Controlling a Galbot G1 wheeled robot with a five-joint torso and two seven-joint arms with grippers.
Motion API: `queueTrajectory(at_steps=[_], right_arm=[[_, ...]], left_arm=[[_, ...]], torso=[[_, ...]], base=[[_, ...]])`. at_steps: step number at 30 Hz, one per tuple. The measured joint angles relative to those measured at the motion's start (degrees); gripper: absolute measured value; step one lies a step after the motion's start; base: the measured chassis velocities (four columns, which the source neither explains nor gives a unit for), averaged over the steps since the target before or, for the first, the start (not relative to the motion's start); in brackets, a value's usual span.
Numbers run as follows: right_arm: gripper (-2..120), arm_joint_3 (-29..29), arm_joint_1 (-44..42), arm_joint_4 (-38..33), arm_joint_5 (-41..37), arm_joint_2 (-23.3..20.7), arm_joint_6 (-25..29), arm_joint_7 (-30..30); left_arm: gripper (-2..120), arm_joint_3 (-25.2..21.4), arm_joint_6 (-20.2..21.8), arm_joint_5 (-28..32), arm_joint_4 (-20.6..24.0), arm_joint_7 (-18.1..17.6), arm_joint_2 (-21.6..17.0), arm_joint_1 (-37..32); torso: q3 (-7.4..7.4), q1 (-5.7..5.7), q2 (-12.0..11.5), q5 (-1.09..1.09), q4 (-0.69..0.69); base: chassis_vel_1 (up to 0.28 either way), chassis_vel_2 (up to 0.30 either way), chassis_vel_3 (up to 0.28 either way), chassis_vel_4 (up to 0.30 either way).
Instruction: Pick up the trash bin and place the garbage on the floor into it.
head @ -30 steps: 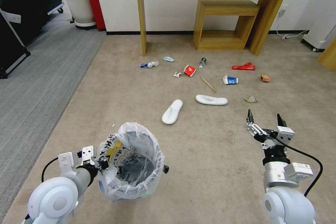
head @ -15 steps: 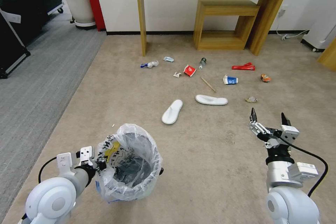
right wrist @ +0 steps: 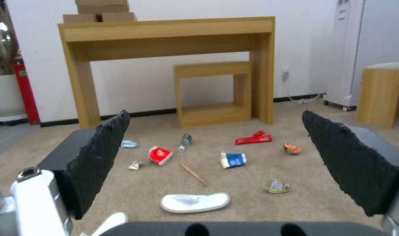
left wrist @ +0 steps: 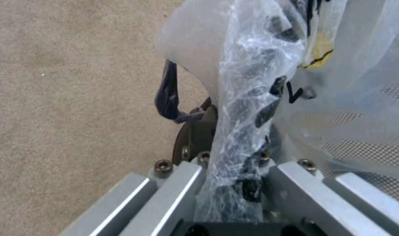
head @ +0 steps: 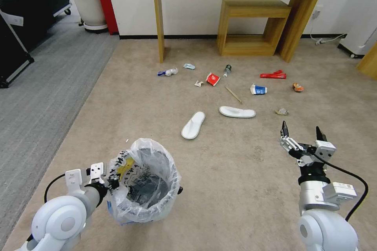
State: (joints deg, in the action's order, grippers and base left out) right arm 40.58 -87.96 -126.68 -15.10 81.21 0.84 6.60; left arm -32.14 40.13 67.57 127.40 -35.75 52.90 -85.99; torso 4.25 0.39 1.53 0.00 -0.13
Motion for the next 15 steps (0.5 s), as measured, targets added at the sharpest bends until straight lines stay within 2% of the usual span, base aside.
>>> queueTrajectory(at_steps=[11, 15], right_arm=[[100, 0.18, -0.23, -0.68, -0.23, 0.31, -0.11, -1.26], [100, 0.34, -0.21, -0.72, -0.3, 0.29, -0.06, -1.23]], left_arm=[[0, -0.23, -0.29, -0.7, 0.07, 0.55, -0.17, -0.18], [0, -0.23, -0.36, -1.06, -0.1, 0.72, -0.04, -0.16]], torso=[[0.0, -0.02, 0.0, 0.0, 0.0], [0.0, -0.01, 0.0, 0.0, -0.01]], base=[[-0.009, 0.011, 0.006, -0.017], [-0.086, 0.114, 0.118, -0.101]])
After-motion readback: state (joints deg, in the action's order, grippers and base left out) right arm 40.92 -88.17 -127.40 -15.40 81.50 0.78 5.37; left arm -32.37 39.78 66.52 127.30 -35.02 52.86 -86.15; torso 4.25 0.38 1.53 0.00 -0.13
